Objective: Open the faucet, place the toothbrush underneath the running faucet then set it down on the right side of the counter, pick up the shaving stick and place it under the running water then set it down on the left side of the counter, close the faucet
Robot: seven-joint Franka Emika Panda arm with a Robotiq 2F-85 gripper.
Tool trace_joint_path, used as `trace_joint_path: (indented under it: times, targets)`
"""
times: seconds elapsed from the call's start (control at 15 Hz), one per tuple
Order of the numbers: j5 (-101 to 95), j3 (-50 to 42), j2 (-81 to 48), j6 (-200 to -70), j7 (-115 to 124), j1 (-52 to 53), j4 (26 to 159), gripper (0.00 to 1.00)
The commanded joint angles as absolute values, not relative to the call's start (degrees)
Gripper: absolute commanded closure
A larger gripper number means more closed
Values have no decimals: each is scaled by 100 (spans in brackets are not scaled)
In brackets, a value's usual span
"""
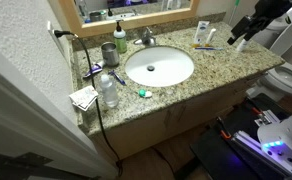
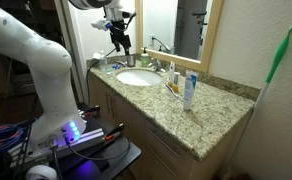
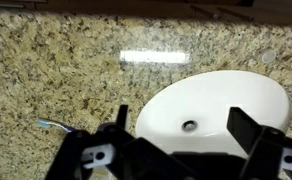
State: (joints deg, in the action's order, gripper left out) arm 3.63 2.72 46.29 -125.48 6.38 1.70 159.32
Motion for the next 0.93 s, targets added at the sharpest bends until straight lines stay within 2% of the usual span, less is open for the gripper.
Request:
trace_joint_path:
  times: [0.0,0.27,0.6,0.73,0.8,0.87]
  targets:
    - [374,284,4626,-12522,626,155,15934,0]
    - [347,343,4391,-12499,609,194,15788,0]
    - [767,399,3098,-13393,43,962,14296,0]
    - [962,353,2579,-13337,54,1117,13561,0]
    - [773,483,3283,-13326,262,961,14288,0]
    - [838,486,3034,-13325,240,1000,13977,0]
